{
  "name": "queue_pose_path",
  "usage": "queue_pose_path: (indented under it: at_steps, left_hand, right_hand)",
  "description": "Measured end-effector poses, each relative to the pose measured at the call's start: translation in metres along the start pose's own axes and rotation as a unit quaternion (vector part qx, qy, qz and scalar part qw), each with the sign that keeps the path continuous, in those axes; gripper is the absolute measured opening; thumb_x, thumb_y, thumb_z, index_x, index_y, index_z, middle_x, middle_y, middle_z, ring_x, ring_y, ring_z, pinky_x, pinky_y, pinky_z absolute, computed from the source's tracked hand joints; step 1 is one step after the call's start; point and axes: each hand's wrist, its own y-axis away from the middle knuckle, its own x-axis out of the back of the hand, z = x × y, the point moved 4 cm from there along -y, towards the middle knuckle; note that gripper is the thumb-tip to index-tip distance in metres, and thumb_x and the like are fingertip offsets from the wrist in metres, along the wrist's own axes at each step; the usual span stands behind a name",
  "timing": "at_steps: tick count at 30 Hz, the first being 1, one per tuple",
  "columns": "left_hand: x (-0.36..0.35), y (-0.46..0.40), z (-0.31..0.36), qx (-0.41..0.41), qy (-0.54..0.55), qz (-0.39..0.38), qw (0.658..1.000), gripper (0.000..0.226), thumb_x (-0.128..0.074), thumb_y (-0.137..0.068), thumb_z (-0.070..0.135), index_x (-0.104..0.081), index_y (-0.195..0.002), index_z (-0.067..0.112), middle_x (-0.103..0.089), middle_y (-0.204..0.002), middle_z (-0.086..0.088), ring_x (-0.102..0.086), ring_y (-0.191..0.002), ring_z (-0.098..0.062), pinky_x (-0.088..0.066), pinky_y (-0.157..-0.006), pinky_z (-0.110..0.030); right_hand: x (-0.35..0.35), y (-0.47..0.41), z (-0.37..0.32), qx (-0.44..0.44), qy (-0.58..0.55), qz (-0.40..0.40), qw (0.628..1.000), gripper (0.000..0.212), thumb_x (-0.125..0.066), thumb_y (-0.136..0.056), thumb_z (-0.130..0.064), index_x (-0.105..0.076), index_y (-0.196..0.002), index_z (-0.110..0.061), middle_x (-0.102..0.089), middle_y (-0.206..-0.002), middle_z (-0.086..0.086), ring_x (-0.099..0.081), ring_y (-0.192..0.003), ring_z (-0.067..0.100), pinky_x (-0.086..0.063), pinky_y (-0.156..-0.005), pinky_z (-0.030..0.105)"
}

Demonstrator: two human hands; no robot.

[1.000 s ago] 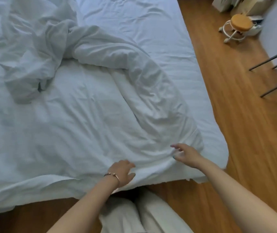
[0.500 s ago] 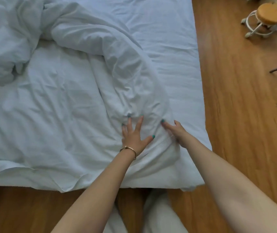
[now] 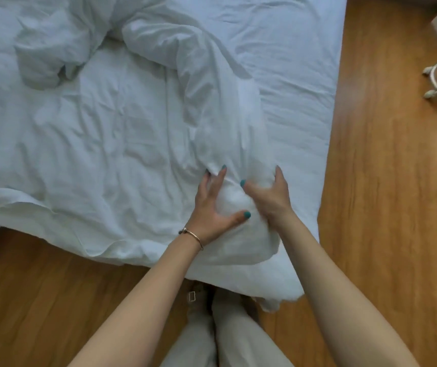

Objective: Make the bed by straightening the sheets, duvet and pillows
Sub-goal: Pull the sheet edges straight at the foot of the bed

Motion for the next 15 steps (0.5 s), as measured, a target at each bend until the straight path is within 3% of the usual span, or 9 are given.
queue_pose_path:
  at_steps: [1, 3, 5, 6, 9, 12, 15]
  left_hand:
    - [-0.004, 0.005, 0.012, -0.03, -0.008, -0.016, 0.999, 0.102, -0.066, -0.057, 0.073, -0.003, -0.138, 0.066, -0.007, -0.157, -0.001, -0.007, -0.146, -0.015, -0.02, -0.118, -0.037]
    - [-0.02, 0.021, 0.034, -0.102, -0.047, -0.037, 0.993, 0.102, -0.063, -0.06, 0.075, 0.0, -0.139, 0.064, -0.004, -0.16, 0.0, -0.001, -0.148, -0.015, -0.017, -0.119, -0.042]
    - [-0.038, 0.033, 0.046, -0.141, -0.12, -0.043, 0.982, 0.098, -0.056, -0.065, 0.078, 0.006, -0.14, 0.062, 0.003, -0.161, 0.007, 0.002, -0.148, -0.018, -0.014, -0.116, -0.05]
    - [-0.047, 0.036, 0.045, -0.128, -0.159, -0.053, 0.977, 0.095, -0.053, -0.067, 0.079, 0.008, -0.139, 0.063, 0.005, -0.16, 0.01, 0.002, -0.148, -0.019, -0.014, -0.114, -0.054]
    - [-0.075, 0.039, -0.005, 0.013, -0.252, -0.204, 0.946, 0.087, -0.052, -0.076, 0.074, 0.002, -0.143, 0.059, 0.006, -0.161, 0.009, -0.008, -0.147, -0.021, -0.018, -0.114, -0.058]
    - [-0.095, 0.056, -0.054, 0.124, -0.295, -0.361, 0.876, 0.084, -0.05, -0.083, 0.068, -0.001, -0.148, 0.049, 0.008, -0.161, 0.002, -0.017, -0.145, -0.032, -0.027, -0.112, -0.052]
    - [-0.108, 0.059, -0.059, 0.109, -0.301, -0.305, 0.897, 0.075, -0.049, -0.089, 0.059, -0.012, -0.151, 0.039, -0.004, -0.161, 0.0, -0.015, -0.146, -0.028, -0.024, -0.115, -0.047]
  right_hand:
    - [0.016, 0.024, -0.017, 0.066, 0.119, 0.056, 0.989, 0.042, -0.076, -0.075, -0.026, -0.051, -0.109, -0.022, -0.066, -0.094, -0.006, -0.066, -0.089, 0.025, -0.054, -0.075, 0.038]
    - [0.05, 0.08, -0.042, 0.178, 0.294, 0.169, 0.924, 0.043, -0.075, -0.076, -0.032, -0.047, -0.108, -0.025, -0.062, -0.08, -0.005, -0.06, -0.072, 0.027, -0.05, -0.063, 0.039]
    - [0.072, 0.117, -0.043, 0.234, 0.368, 0.251, 0.864, 0.05, -0.076, -0.076, -0.031, -0.042, -0.113, -0.027, -0.058, -0.075, -0.003, -0.057, -0.063, 0.029, -0.045, -0.053, 0.033]
    - [0.078, 0.121, -0.036, 0.212, 0.389, 0.253, 0.86, 0.054, -0.075, -0.076, -0.032, -0.038, -0.116, -0.03, -0.057, -0.079, -0.003, -0.059, -0.066, 0.03, -0.041, -0.053, 0.031]
    - [0.091, 0.087, 0.032, -0.011, 0.424, 0.13, 0.896, 0.061, -0.065, -0.082, -0.043, -0.028, -0.13, -0.034, -0.055, -0.114, 0.001, -0.059, -0.099, 0.03, -0.04, -0.068, 0.034]
    - [0.106, 0.06, 0.094, -0.163, 0.45, 0.005, 0.878, 0.063, -0.055, -0.085, -0.038, -0.028, -0.142, -0.027, -0.053, -0.125, 0.002, -0.058, -0.106, 0.027, -0.047, -0.081, 0.038]
    - [0.122, 0.037, 0.114, -0.165, 0.433, -0.03, 0.886, 0.062, -0.055, -0.088, -0.039, -0.032, -0.143, -0.023, -0.056, -0.119, -0.001, -0.059, -0.1, 0.022, -0.049, -0.077, 0.037]
